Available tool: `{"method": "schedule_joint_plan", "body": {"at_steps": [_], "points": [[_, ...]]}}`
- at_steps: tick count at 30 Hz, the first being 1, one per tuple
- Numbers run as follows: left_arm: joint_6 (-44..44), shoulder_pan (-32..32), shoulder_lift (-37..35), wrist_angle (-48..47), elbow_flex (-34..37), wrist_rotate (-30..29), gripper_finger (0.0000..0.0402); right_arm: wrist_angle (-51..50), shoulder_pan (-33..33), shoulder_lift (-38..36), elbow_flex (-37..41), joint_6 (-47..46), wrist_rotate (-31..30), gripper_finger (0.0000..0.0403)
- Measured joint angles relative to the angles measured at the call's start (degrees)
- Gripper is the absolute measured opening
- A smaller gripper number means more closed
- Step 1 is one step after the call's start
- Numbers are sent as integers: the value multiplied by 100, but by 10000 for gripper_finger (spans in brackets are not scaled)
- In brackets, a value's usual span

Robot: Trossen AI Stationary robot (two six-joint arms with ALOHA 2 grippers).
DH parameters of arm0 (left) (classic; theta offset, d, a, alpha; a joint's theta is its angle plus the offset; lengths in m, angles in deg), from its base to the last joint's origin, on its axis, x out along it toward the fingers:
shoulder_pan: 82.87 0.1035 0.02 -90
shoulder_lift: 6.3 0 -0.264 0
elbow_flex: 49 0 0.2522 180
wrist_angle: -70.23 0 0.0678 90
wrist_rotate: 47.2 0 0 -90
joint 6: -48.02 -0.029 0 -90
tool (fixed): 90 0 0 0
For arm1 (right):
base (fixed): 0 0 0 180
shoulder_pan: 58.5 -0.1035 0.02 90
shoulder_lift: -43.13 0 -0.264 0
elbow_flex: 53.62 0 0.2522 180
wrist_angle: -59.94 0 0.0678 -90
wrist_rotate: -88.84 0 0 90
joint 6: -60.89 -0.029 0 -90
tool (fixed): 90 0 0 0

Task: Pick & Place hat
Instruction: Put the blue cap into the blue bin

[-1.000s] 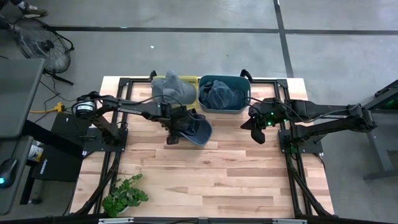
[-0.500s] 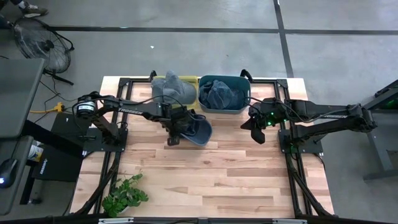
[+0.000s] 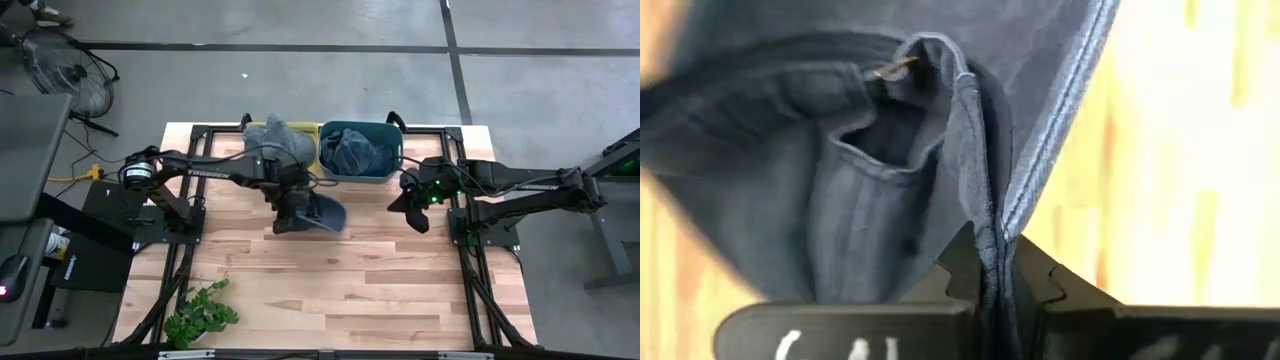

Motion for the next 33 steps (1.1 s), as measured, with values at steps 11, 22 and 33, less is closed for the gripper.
{"method": "schedule_joint_plan", "body": {"at_steps": [11, 22, 33], "points": [[-223, 0, 0, -1247, -2082, 932, 7, -27, -2, -559, -1, 109, 1274, 2], [-250, 0, 0, -940, -3177, 1301, 7, 1107, 0, -1279, -9, 576, 1219, 10], [69, 0, 0, -604, -3200, 1506, 7, 1763, 0, -1323, -13, 1833, 904, 108]]}}
